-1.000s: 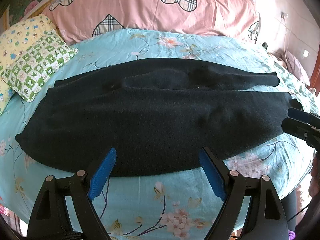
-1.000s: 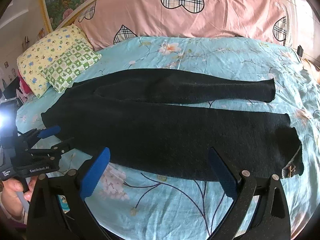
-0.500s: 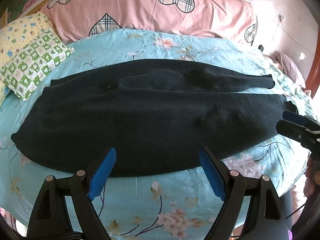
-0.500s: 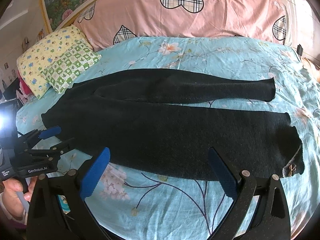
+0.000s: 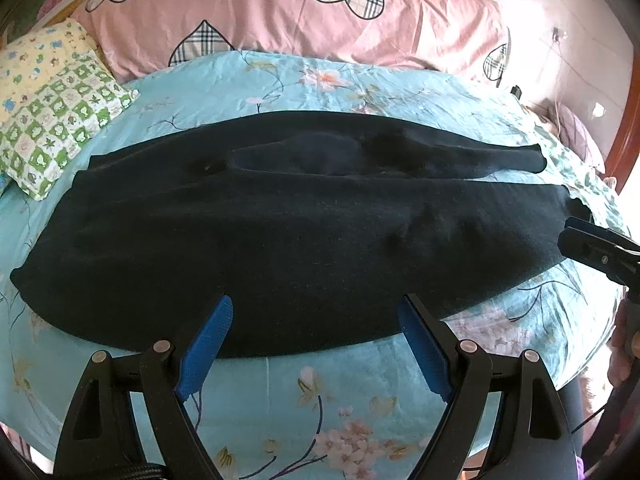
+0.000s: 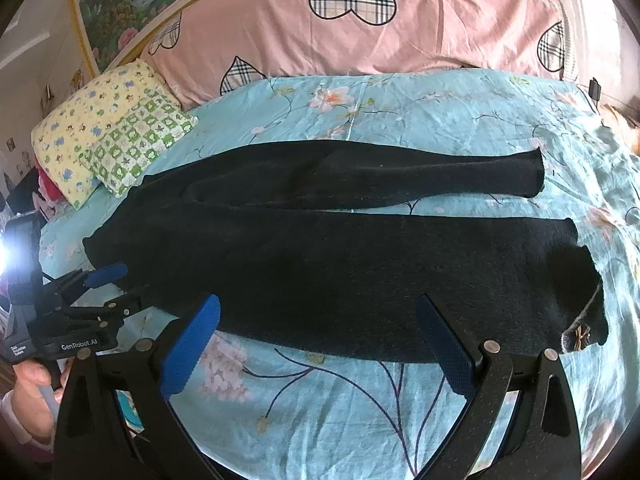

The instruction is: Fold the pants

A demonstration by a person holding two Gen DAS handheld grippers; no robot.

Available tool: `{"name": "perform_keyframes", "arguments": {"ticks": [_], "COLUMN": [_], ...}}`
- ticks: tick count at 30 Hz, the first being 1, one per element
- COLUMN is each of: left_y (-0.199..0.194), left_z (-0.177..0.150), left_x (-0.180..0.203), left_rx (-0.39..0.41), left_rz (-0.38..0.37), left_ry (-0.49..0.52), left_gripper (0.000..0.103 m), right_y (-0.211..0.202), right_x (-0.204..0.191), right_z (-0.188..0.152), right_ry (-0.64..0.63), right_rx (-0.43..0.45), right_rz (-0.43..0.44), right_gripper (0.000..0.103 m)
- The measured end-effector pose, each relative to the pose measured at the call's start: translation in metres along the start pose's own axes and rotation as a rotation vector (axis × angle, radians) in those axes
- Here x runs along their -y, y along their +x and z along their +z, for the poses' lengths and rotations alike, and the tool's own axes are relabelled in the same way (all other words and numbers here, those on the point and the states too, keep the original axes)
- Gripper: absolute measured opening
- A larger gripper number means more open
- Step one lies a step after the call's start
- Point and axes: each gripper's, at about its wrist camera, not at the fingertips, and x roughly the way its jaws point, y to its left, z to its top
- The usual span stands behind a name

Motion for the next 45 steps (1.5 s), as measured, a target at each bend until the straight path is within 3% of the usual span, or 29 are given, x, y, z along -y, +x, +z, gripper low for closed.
{"name": "perform_keyframes", "arguments": {"ticks": [10,24,40,45], "left_y": [0.004,0.018,0.073,0.1], "left_z": [0.009,0.045,0.141,0.171], "left_x": [0.002,0.009,0.024,0.029], "left_rx": [-0.006,-0.007,-0.023,-0.038], "left_rz": [-0.026,-0.053,-0.115,-0.185], "left_ry": [0.025,0.102,0.235,0.256], "left_gripper": [0.086,0.086,0.085,0.085], "right_y": [0.001,-0.001,0.007,0.013], "right_x": [0.005,0.036,0.116,0.137], "right_z": [-0.002,0.019,0.069,0.088], "right_ry": [0.014,0.067,0.189,0.198], "right_rx": [-0.006,0.028,0.055,0.063], "right_rz": [0.004,0.017,-0.023,-0.043], "right_gripper": [0.099,0.099,0.099,0.099]}}
